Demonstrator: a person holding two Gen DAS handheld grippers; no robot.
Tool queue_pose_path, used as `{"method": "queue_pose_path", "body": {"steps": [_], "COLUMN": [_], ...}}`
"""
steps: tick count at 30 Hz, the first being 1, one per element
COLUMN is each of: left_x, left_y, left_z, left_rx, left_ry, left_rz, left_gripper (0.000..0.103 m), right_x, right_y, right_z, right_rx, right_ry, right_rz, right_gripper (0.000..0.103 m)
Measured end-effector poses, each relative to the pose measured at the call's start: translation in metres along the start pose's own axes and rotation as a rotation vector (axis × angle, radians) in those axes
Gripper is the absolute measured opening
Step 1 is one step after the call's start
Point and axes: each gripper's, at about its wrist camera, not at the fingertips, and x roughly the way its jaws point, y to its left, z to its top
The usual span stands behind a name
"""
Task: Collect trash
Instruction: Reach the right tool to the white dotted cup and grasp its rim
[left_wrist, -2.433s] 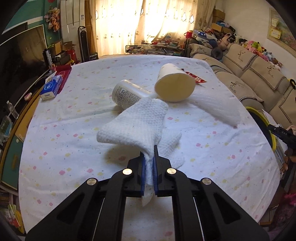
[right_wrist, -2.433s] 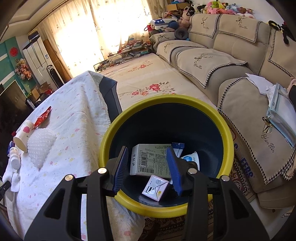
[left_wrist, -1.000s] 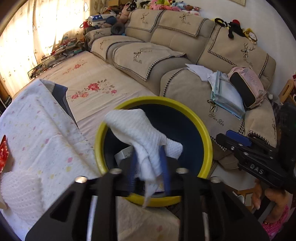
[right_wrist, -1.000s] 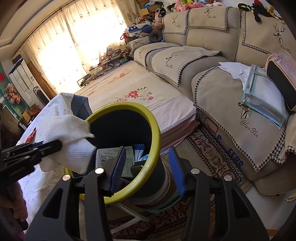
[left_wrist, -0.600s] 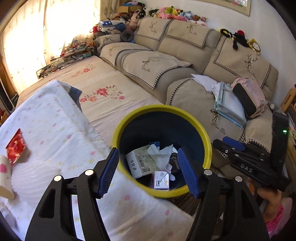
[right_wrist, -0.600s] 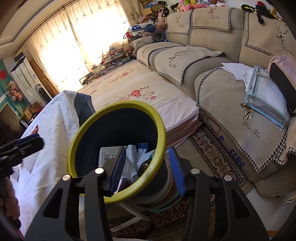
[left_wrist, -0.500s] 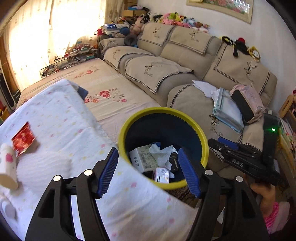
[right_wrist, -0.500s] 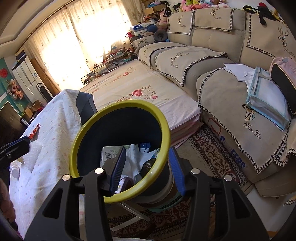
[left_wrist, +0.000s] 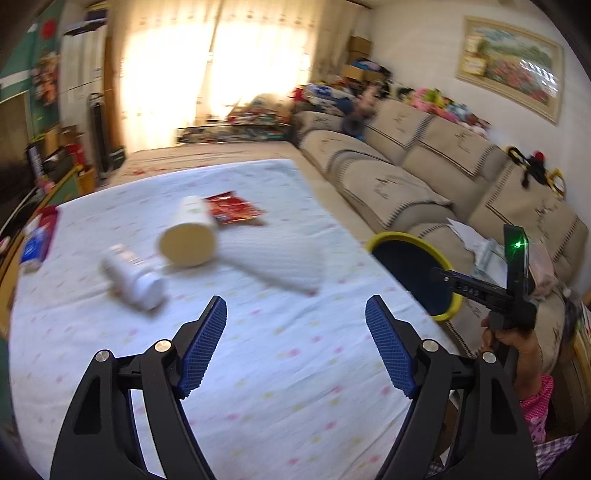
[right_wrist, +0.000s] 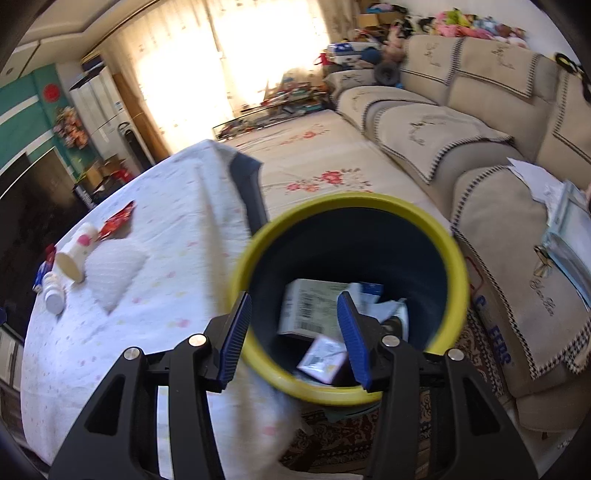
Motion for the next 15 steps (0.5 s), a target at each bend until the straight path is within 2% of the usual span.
{"method": "queue_pose_path", "body": {"steps": [3, 7, 15], "left_x": [-0.026, -0.055, -0.083], "left_y": [0.040, 0.089, 0.140], "left_z": [-0.014, -0.036, -0.065], "left_rx": [-0.067, -0.164, -0.250], "left_ry": [-0.027, -0.061, -0.099], "left_rz": [0.073, 0.130, 0.192], "left_gripper": [0.078, 0.078, 0.083], "right_x": [0.005, 0.014, 0.028], "right_y": [0.036, 0.090, 0.204], "right_z": [0.003, 0.004, 0.004], "right_rx": [-0.065, -0.160, -0.353], "right_ry": [0.009, 0.028, 0.037], "right_rz": [0.042, 0.118, 0.226], "right_gripper": [0.047, 0.047, 0.047]}}
